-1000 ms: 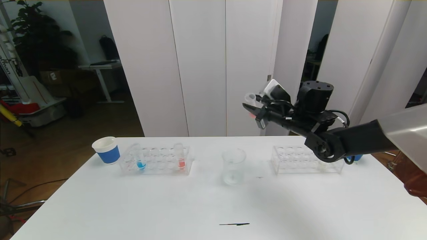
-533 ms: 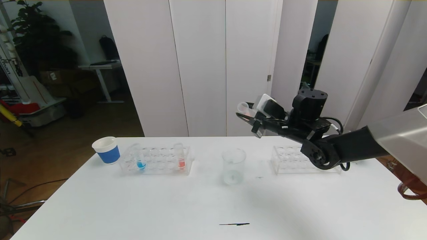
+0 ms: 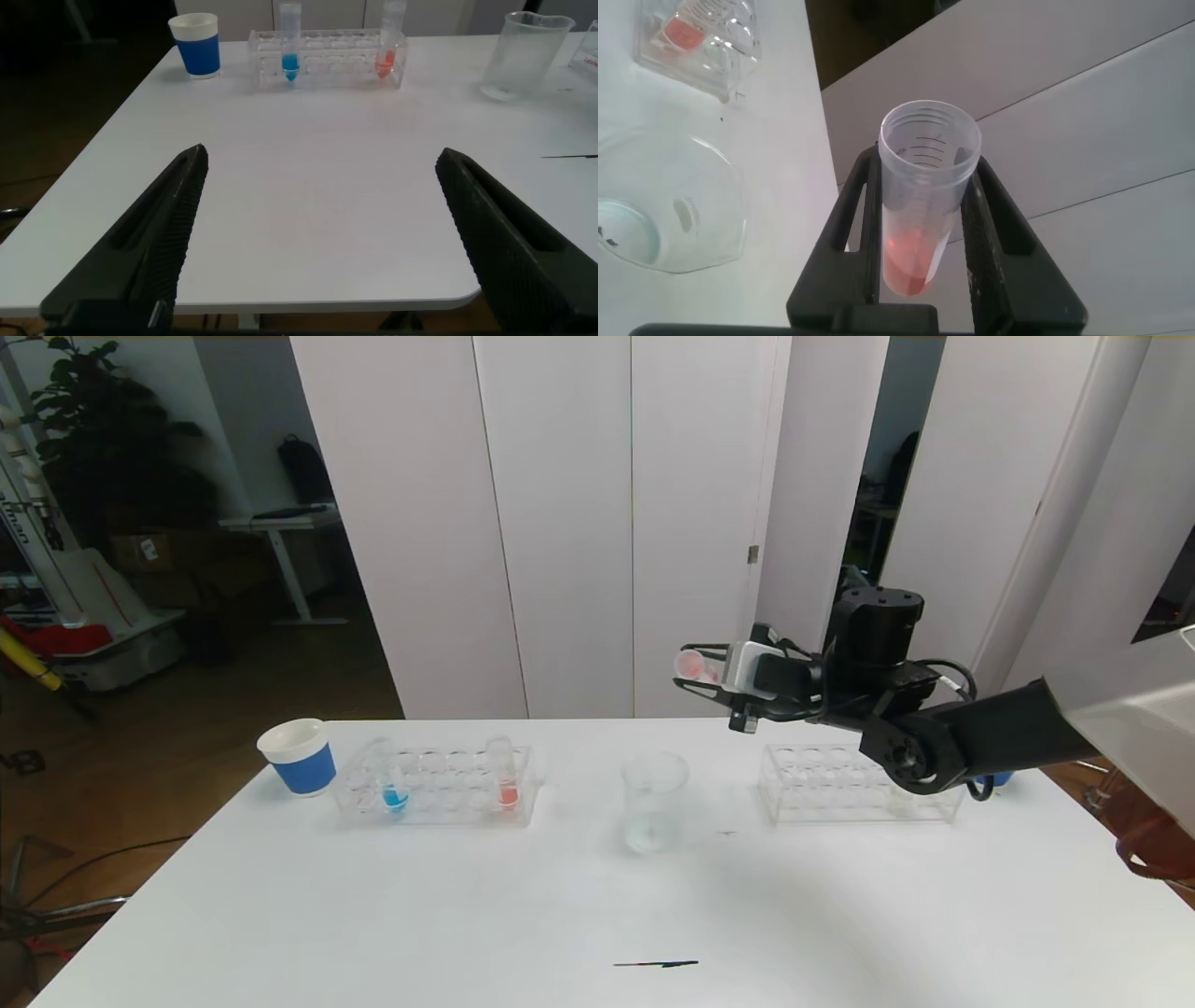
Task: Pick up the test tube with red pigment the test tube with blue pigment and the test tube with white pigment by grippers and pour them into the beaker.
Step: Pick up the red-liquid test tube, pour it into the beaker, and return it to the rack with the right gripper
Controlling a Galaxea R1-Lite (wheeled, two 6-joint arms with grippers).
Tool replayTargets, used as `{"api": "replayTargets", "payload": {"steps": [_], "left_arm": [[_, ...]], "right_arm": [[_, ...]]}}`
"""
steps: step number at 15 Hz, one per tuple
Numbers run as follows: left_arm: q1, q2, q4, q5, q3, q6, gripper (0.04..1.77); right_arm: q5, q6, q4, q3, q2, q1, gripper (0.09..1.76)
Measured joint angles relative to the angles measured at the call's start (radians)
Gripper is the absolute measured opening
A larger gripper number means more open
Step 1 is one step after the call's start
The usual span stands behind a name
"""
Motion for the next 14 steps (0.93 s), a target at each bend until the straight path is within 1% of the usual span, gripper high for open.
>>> {"api": "replayTargets", "payload": {"steps": [3,7,10,12,14], "left_arm": [[0.0,0.0,0.0,0.0,0.0,0.0,1.74],[0.0,0.0,0.0,0.0,0.0,0.0,1.74],[0.0,0.0,0.0,0.0,0.0,0.0,1.74],[0.0,0.0,0.0,0.0,0.0,0.0,1.74],[0.0,0.0,0.0,0.0,0.0,0.0,1.74]], "right_arm": [[0.027,-0.111,0.079,-0.052,0.007,-0.011,0.59],[0.034,-0.219,0.094,-0.082,0.014,-0.001,0.59],[0.034,-0.325,0.068,-0.08,0.029,0.001,0.59],[0.04,-0.342,-0.002,-0.086,0.048,0.001,0.59],[0.053,-0.391,-0.018,-0.082,0.062,-0.001,0.59]]}}
